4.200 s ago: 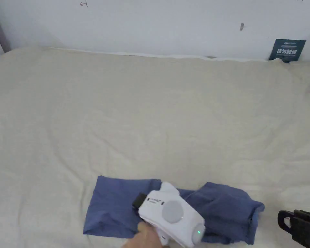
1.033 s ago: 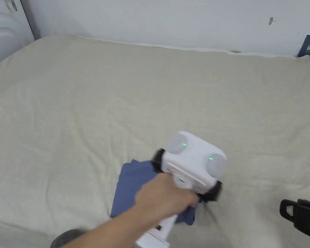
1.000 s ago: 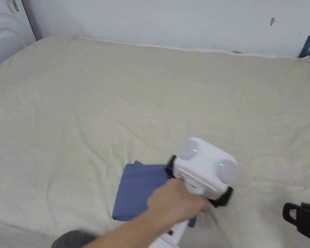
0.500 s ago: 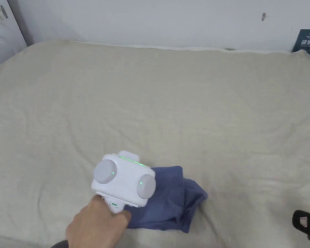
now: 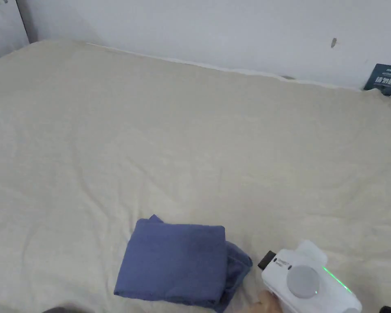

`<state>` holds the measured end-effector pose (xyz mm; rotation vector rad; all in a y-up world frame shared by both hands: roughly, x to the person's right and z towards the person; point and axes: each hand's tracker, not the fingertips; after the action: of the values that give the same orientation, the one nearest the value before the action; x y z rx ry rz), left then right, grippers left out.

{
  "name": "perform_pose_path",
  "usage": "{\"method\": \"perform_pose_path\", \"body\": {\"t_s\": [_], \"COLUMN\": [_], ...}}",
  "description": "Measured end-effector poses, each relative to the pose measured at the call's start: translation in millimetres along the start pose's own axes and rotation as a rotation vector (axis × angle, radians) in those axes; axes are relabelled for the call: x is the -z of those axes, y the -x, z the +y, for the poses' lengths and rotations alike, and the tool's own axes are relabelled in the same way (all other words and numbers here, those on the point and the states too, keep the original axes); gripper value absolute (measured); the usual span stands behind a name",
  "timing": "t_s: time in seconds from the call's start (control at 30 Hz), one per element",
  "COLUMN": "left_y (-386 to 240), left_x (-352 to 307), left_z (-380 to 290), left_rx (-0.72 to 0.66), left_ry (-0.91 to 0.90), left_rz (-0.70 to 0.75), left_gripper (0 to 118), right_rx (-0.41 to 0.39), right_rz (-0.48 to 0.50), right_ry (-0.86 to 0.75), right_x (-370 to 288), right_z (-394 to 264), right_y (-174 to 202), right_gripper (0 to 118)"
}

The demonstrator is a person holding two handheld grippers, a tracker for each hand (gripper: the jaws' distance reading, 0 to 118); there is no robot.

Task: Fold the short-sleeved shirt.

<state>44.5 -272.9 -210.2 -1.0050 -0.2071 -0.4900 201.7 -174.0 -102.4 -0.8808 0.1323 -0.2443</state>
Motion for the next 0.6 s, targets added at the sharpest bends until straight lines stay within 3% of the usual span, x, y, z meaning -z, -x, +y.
{"method": "perform_pose_path", "body": {"t_s": [0.1,0.2,0.33,0.47,0.6], "left_y": [96,208,321,366,374], "left_x": [-20,-16,1,18,47], "left_z": [1,-23,-85,-138,-170], "left_rx": [-0.061,-0.263,-0.491,-0.598,-0.697], "left_ry": [-0.1,-0.066,0.041,0.058,0.063], "left_rz": [-0.028,-0.218,-0.326,-0.352,-0.533], "left_gripper": [0,0,0,0,0], "right_rx": [-0.021,-0.04,-0.039,0.07,0.246], "right_rz": [0.032,0.157,0.326,0.462,0.728], "right_ry": [0.019,0.076,0.163,0.221,0.34], "right_x": [18,53,124,191,249], "right_z": [7,15,24,27,12], "right_y": [18,58,114,139,125], "right_gripper": [1,1,1,1,1]}}
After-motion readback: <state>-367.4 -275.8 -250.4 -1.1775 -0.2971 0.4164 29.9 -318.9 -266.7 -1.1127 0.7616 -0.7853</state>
